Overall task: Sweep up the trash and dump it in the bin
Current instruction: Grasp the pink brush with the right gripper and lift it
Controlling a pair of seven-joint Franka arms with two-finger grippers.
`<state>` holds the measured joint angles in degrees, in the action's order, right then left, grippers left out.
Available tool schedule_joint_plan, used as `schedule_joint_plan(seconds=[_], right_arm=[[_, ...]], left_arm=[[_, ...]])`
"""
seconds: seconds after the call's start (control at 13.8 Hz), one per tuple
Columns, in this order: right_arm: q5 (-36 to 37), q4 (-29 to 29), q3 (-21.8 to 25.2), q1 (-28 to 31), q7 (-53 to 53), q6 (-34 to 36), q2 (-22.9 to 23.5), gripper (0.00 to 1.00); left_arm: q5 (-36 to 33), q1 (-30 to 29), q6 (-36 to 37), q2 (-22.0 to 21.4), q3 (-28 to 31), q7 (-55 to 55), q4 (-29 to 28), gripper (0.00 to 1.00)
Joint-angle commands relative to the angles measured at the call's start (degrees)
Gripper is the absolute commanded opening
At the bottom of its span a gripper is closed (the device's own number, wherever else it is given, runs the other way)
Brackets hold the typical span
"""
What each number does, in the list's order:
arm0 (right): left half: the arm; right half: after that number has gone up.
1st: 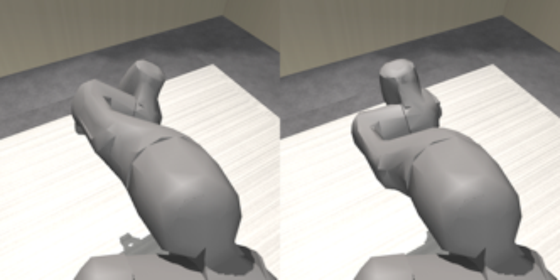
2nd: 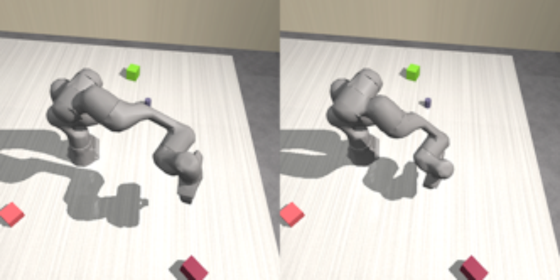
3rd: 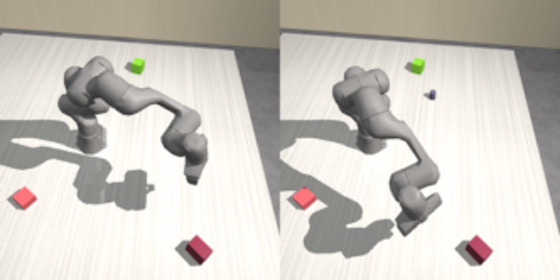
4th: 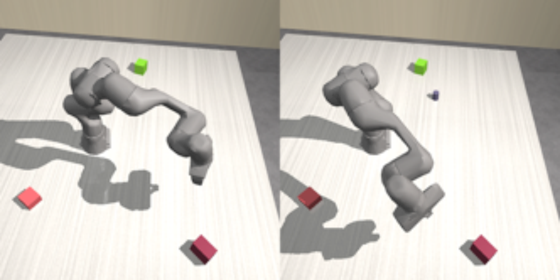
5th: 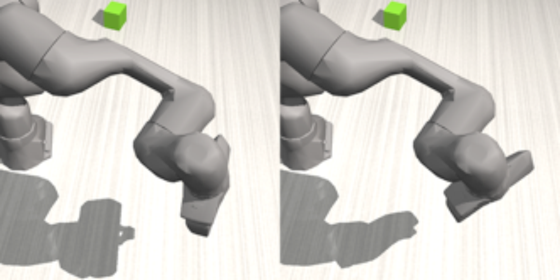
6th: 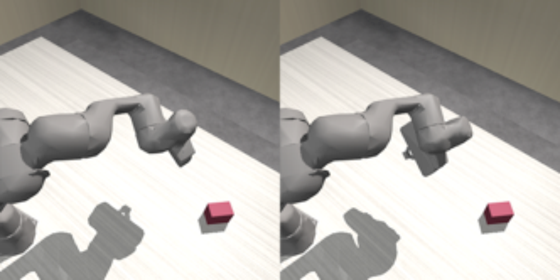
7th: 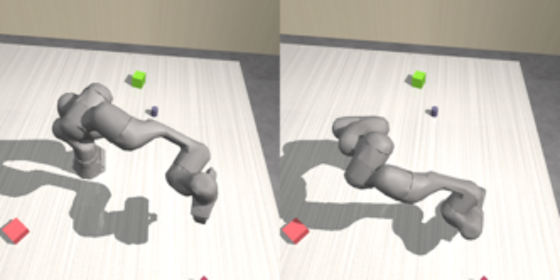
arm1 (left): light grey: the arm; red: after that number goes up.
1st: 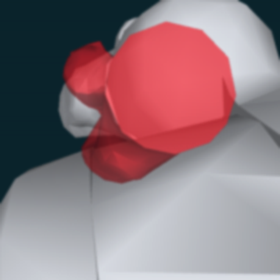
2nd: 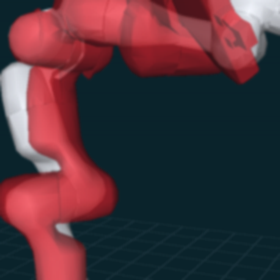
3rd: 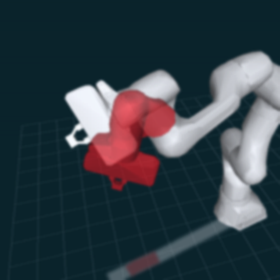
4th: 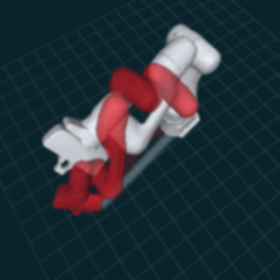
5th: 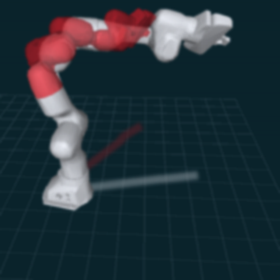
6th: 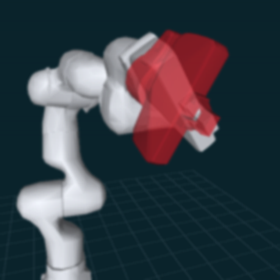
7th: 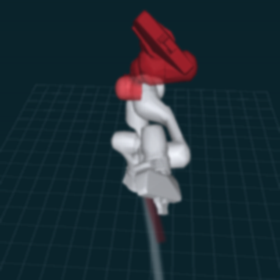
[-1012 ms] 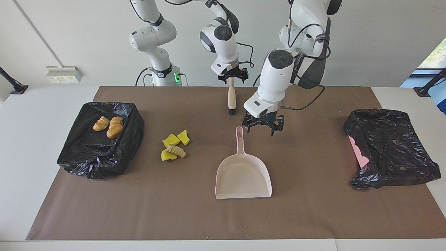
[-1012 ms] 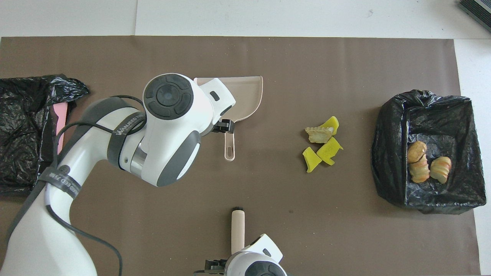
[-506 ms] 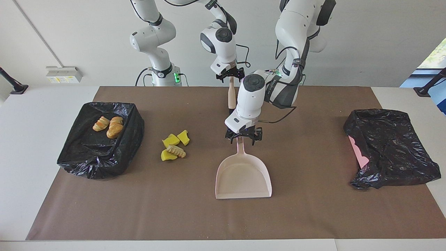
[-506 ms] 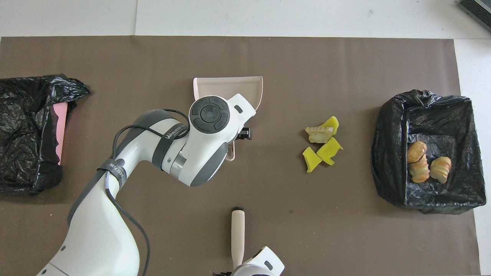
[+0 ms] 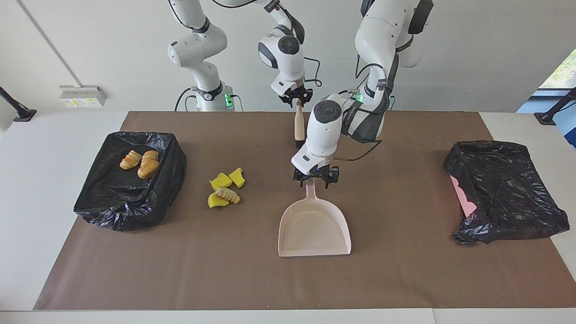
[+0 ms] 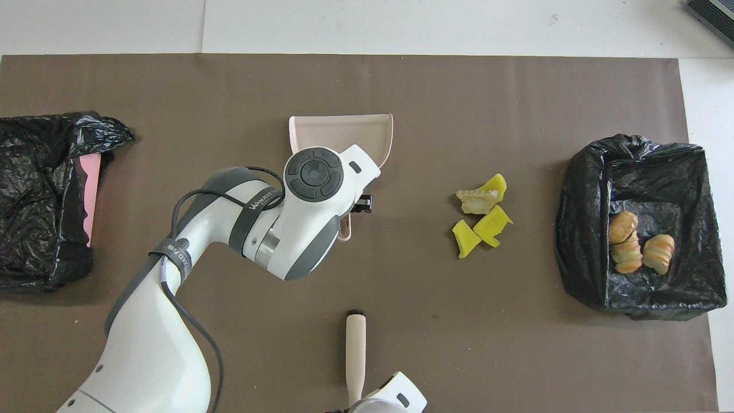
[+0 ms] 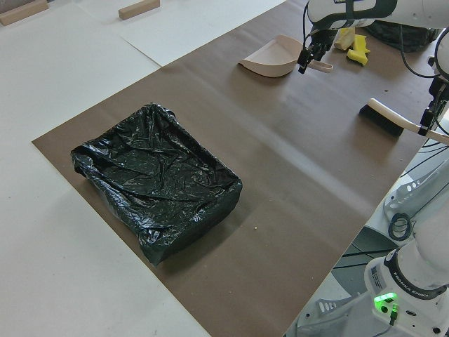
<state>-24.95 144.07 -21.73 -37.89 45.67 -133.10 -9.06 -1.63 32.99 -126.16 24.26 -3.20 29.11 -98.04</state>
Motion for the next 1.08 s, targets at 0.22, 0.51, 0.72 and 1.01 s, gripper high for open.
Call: schedule_joint_plan(seconds=[0.22,0.51,0.72,1.01], right_arm=[[-0.63,-0.89,0.2,0.01,0.29,-1.37,0.54,0.0],[4.63,-4.31,0.81,5.25,-0.76,8.52,-3.75,0.0],[5.35,-4.76,0.81,13.07,-8.99,17.93,-9.64,0.0],[5.44,-7.2,1.86,27.91,-23.83,28.92,-14.92,0.0]], left_arm=[[-1.71,0.84,-2.52,-0.79,0.74,-1.95,-1.19,0.35],[-4.51,0.06,-1.29,-2.37,0.82,-2.92,-0.93,0.0],[-5.14,-0.3,8.52,-7.81,1.08,-14.8,-1.54,0.0],[-5.14,-2.31,17.24,-10.02,1.17,-37.93,-1.63,0.0]])
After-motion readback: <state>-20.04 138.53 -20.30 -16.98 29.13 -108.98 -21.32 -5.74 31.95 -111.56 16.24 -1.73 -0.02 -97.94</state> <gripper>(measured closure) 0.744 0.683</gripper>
